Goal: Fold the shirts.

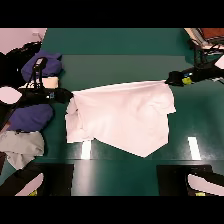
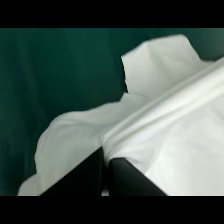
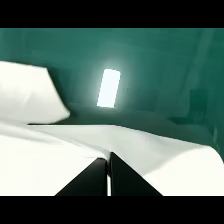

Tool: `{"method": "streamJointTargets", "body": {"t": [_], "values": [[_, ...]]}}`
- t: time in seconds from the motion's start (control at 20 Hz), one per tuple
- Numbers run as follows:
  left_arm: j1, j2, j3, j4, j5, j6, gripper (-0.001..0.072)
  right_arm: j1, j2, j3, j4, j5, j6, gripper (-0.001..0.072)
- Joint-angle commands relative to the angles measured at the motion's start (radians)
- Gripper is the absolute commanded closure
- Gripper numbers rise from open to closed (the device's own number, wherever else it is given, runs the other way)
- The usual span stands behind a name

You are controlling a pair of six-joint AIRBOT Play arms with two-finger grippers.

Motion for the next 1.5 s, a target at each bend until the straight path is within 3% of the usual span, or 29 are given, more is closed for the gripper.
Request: {"method": "streamJointTargets", "body": {"t": [0.0,0.2,0.55,0.7,0.9,1.05,1.2,1.35,1.45], "values": [[0.001,-0.001,-0.025,0.006,0.151,0.016,0.0681,0.012,-0.018,-0.009,-0.010,-0.087,0.011,0.0703],[0.001,0.029,0.113,0.052,0.025,0.043,0.0682,0.010,0.122,-0.007,-0.011,-0.106,-0.002,0.0703],[0.001,0.182,0.711,0.082,-0.208,0.042,0.0681,0.003,0.443,0.254,-0.038,-0.060,-0.028,0.0703],[0.001,0.251,0.865,0.080,-0.266,0.038,0.0681,-0.024,0.541,0.353,-0.038,-0.021,-0.028,0.0703],[0.001,0.328,0.963,0.080,-0.289,-0.038,0.0681,-0.107,0.612,0.435,-0.037,0.095,-0.028,0.0703],[0.001,0.330,1.044,0.072,-0.347,-0.126,0.0681,-0.194,0.612,0.481,-0.037,0.174,-0.028,0.0703],[0.001,0.305,1.011,0.077,-0.457,-0.157,0.0682,-0.255,0.526,0.534,-0.024,0.285,-0.027,0.0703],[0.001,0.226,0.861,0.077,-0.611,-0.191,0.0681,-0.207,0.371,0.526,0.000,0.394,-0.027,0.0704],[0.001,0.155,0.698,0.078,-0.637,-0.189,0.0681,-0.133,0.261,0.446,-0.011,0.398,-0.027,0.0704]]}}
